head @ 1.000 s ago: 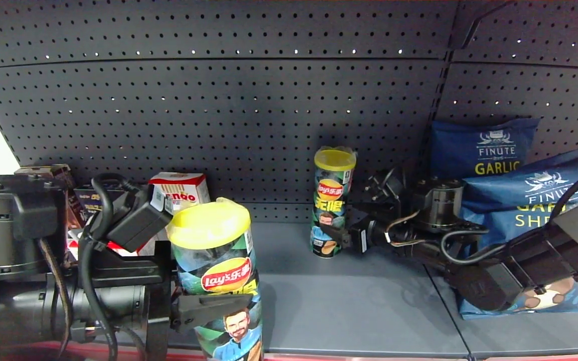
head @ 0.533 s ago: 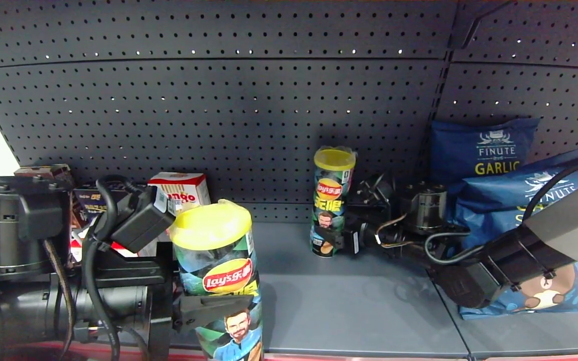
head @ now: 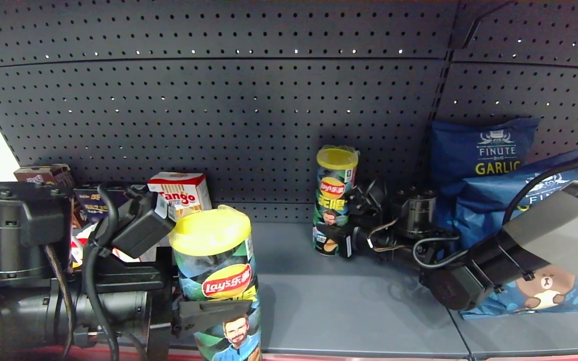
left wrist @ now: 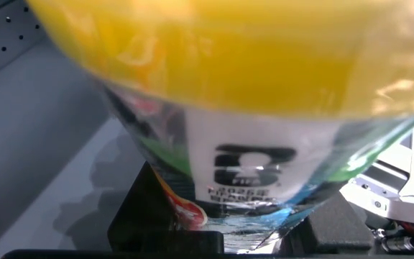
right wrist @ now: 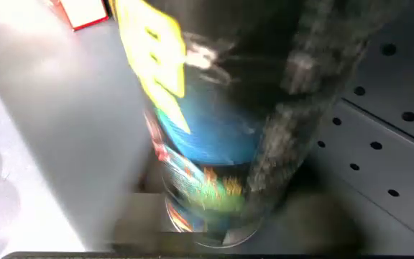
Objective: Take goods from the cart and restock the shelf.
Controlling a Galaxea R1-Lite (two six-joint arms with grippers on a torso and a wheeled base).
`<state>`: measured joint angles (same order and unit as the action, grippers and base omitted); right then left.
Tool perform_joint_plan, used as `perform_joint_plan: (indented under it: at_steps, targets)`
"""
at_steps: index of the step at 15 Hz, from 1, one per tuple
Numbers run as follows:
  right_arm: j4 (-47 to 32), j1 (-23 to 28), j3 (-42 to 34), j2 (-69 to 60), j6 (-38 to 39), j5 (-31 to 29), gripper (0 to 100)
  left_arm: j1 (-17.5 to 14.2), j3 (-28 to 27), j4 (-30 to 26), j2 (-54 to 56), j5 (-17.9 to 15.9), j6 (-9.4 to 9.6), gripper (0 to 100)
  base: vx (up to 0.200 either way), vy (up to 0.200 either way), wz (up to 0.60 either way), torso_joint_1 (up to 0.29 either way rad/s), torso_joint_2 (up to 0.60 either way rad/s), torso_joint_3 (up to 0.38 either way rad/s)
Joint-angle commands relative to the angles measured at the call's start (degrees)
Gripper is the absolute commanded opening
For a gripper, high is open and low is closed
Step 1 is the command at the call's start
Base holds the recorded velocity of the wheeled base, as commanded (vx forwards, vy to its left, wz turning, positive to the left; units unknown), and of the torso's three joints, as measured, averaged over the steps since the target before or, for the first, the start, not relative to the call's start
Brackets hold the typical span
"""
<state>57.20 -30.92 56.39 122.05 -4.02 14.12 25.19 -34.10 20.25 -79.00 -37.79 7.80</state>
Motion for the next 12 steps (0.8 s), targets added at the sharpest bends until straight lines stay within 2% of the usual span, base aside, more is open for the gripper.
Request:
perform_joint_plan:
  at_steps: [1,4,10,12]
  targets:
    - [0.6,-0.2,-1.1,-0.6,0.0,0.0,0,0.0,0.1,0.1,0.1,0.0,0.02,0,0.000,0.000,0.00,0.000,0.00,0.000]
    - [5.1,-1.2,-7.1,-4.5,0.0,0.1,0,0.0,0.1,0.1,0.1,0.0,0.02,0,0.000,0.000,0.00,0.000,0.00,0.000]
    - [5.0,-4.2,-16.8,-17.3,2.4,0.6,0,0.2,-0.4,0.0,0.1,0.0,0.02,0,0.000,0.000,0.00,0.000,0.00,0.000]
    - [5.0,-7.0,-21.1,-20.7,2.4,0.6,0,0.2,-0.2,0.0,0.2,-0.1,0.02,0,0.000,0.000,0.00,0.000,0.00,0.000]
